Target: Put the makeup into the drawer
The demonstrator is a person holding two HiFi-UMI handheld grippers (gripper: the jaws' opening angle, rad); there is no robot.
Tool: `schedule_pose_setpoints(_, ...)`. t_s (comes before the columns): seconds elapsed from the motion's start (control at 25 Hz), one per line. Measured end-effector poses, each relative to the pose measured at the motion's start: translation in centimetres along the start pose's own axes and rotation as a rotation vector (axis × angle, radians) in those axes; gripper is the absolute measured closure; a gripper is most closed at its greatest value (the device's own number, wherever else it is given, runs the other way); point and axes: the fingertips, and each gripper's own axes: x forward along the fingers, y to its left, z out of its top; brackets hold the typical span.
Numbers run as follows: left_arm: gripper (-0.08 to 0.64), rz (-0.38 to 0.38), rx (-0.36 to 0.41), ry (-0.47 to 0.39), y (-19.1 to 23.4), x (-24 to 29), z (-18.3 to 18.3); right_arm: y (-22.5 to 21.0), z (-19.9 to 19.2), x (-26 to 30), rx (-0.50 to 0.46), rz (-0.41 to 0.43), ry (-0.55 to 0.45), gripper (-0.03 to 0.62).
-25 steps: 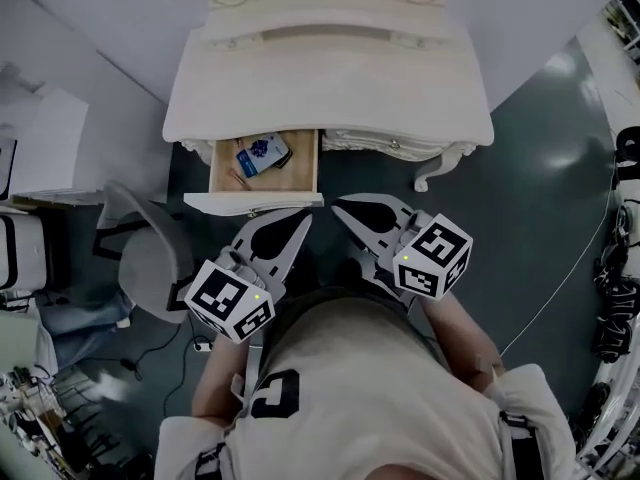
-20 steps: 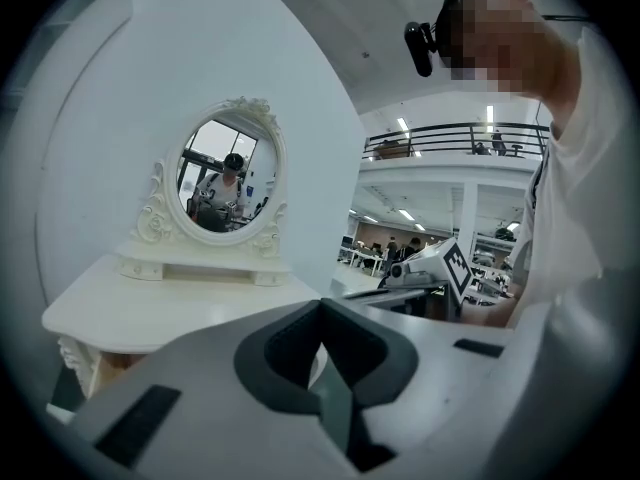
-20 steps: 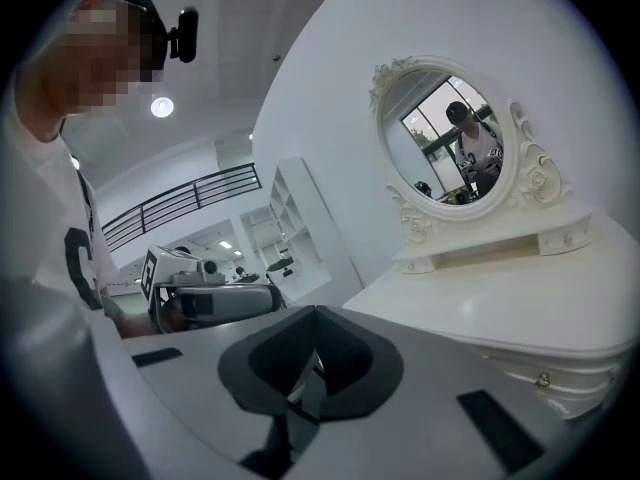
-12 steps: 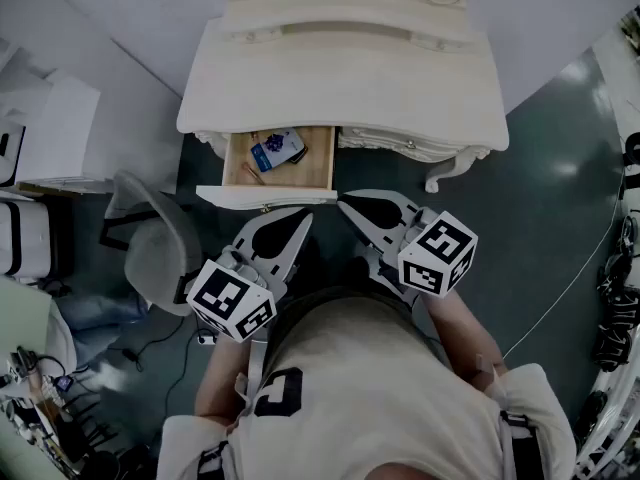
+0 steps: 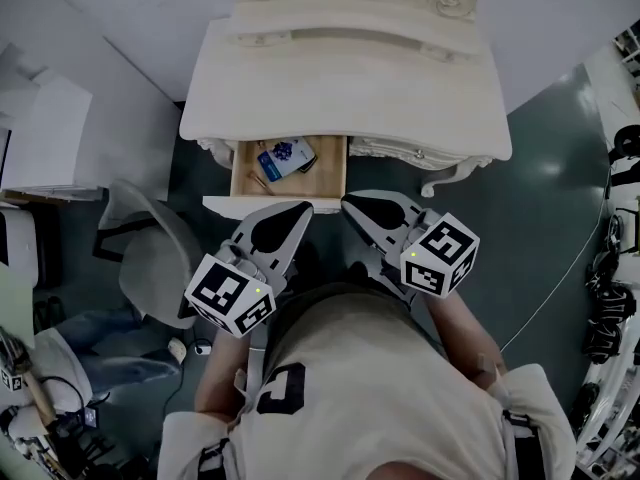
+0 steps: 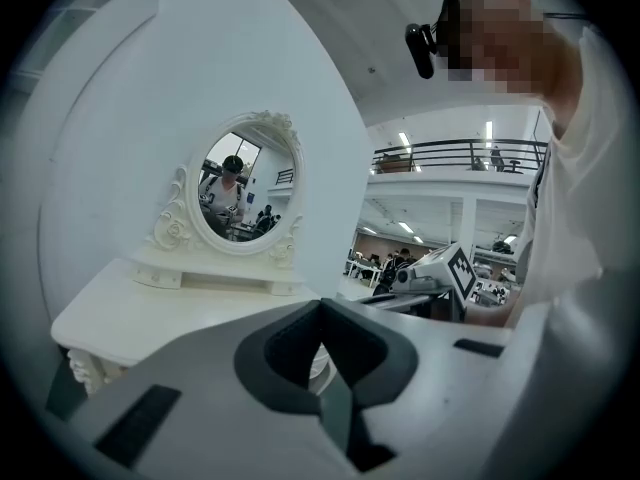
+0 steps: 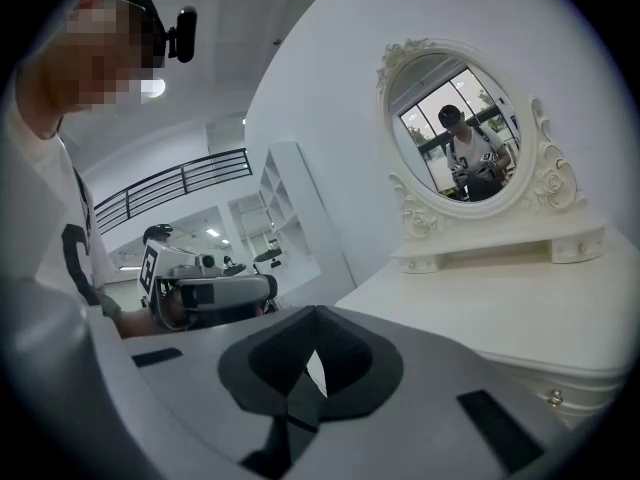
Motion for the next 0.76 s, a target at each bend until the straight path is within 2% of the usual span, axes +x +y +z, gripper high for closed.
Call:
schedule_pose_setpoints(0.2,0.503,-0.007,-0.002,-0.017,3.3,-1.8,0.5,0.2,0.0,2.5,0.002,-0.032,0.013,0.565)
schedule_pose_setpoints(0.48,0.503,-0.036,-0.012,-0.012,7.0,-3.4,0.9,-0.4,0.3,5.0,0.033,-0.128,0.009,0.565)
schedule_pose_setpoints(0.76,0.503,-0.065,-0.025,0.007,9.5,-4.3,0.7,-0.2,-0.4,7.0,0.063,-0.16,0.014,0.565)
